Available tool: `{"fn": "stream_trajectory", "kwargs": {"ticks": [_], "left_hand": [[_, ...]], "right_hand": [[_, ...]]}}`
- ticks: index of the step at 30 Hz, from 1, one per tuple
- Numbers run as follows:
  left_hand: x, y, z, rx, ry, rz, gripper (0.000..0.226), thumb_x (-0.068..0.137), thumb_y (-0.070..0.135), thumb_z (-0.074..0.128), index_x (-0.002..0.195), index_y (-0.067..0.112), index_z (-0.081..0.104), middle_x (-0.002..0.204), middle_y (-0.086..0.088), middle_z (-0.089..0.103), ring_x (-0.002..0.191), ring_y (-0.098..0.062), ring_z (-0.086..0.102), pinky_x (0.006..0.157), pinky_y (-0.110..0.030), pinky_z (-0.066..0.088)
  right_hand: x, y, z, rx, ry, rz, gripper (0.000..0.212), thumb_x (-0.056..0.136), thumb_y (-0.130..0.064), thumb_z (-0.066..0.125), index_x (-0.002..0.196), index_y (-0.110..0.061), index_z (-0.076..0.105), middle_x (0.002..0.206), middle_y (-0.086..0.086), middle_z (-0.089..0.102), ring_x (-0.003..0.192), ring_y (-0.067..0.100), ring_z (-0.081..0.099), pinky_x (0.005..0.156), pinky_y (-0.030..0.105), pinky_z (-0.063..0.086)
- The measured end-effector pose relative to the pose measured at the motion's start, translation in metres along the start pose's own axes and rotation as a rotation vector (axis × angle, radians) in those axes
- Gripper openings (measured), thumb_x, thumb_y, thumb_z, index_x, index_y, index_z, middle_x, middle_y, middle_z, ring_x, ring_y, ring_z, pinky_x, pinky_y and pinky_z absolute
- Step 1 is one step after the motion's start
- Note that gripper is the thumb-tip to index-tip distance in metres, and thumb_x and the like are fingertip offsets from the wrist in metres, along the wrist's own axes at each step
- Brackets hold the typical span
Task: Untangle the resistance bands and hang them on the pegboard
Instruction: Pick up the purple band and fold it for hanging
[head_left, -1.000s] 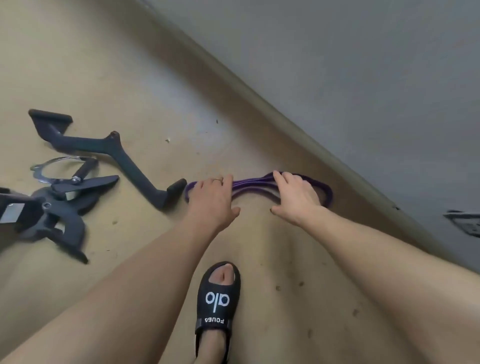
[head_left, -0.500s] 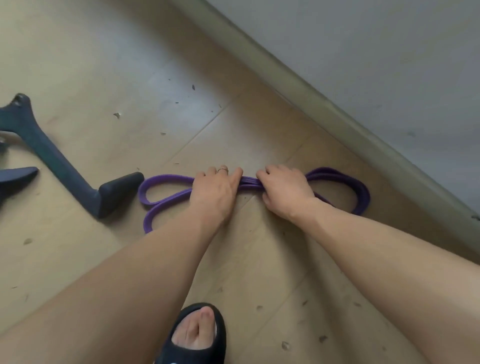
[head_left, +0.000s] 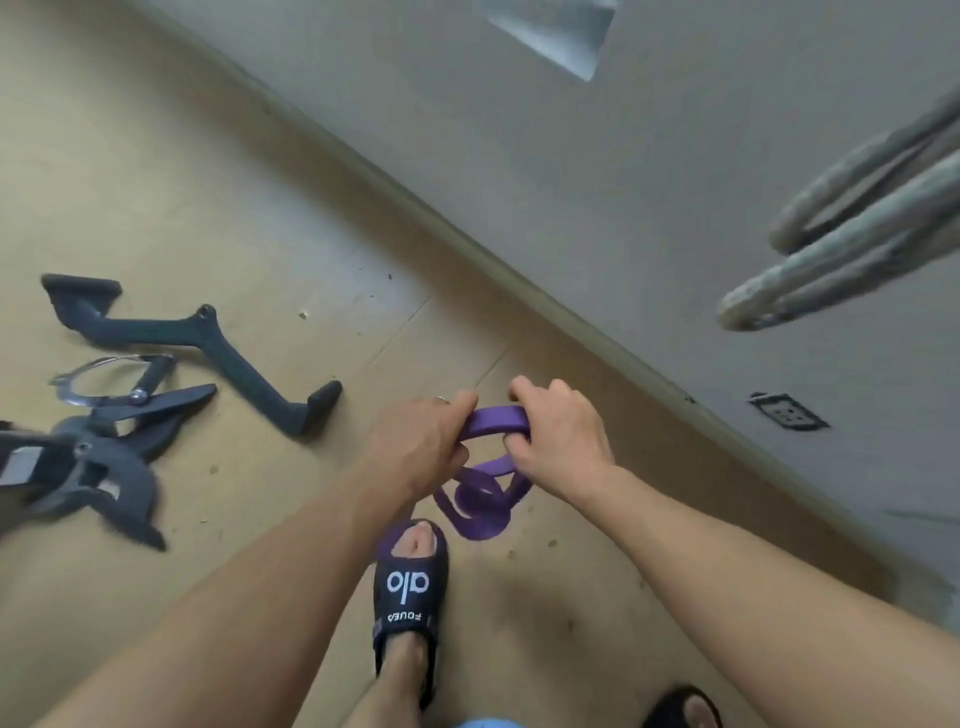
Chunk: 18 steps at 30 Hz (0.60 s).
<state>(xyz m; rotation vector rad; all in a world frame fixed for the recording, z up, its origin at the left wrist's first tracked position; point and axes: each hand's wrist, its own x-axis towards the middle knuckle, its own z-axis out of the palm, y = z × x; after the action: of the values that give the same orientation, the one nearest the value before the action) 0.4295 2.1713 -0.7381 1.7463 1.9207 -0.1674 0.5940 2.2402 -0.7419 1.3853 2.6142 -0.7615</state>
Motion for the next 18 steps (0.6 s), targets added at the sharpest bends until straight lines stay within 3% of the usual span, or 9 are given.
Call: {"fn": "stream_trajectory", "kwargs": {"ticks": [3,6,12,15,18], "left_hand": [[-0.061,0.045,-0.073,-0.056,0.019,0.03,0.026,0.088,0.024,0.057,0.097,0.024,0.033,0.09,-0.001,0.054,0.09,-0.032,0.06,0.065,-0.036,0.038],[-0.115,0.093,-0.139,-0.039,0.01,0.103,0.031,0.09,0.032,0.062,0.096,0.024,0.032,0.092,0.001,0.054,0.091,-0.032,0.061,0.064,-0.037,0.038],[-0.185,0.187,-0.252,-0.002,0.044,0.237,0.045,0.088,0.045,0.069,0.116,0.026,0.039,0.099,0.001,0.067,0.086,-0.032,0.066,0.072,-0.042,0.054],[-0.211,0.235,-0.293,0.004,0.01,0.309,0.044,0.085,0.058,0.069,0.113,0.03,0.049,0.1,0.005,0.066,0.088,-0.026,0.064,0.071,-0.037,0.051],[-0.23,0.288,-0.332,0.022,-0.017,0.415,0.041,0.085,0.056,0.071,0.111,0.027,0.057,0.1,0.006,0.065,0.085,-0.021,0.06,0.067,-0.032,0.041]], "right_hand": [[-0.066,-0.022,-0.073,0.161,0.03,0.119,0.018,0.079,-0.026,0.051,0.097,-0.023,0.052,0.084,-0.006,0.053,0.088,0.025,0.049,0.074,0.038,0.046],[-0.127,-0.038,-0.143,0.318,0.092,0.233,0.016,0.072,-0.03,0.05,0.086,-0.022,0.049,0.087,-0.005,0.051,0.08,0.027,0.053,0.068,0.043,0.049],[-0.236,-0.056,-0.274,0.463,0.306,0.334,0.02,0.07,-0.023,0.061,0.078,-0.028,0.043,0.075,-0.008,0.053,0.07,0.023,0.053,0.062,0.042,0.048],[-0.286,-0.05,-0.331,0.566,0.32,0.411,0.02,0.069,-0.023,0.065,0.083,-0.026,0.052,0.071,-0.008,0.059,0.069,0.02,0.06,0.062,0.039,0.053],[-0.334,-0.035,-0.378,0.717,0.33,0.446,0.02,0.067,-0.018,0.065,0.08,-0.029,0.055,0.07,-0.012,0.062,0.063,0.013,0.066,0.061,0.036,0.058]]}}
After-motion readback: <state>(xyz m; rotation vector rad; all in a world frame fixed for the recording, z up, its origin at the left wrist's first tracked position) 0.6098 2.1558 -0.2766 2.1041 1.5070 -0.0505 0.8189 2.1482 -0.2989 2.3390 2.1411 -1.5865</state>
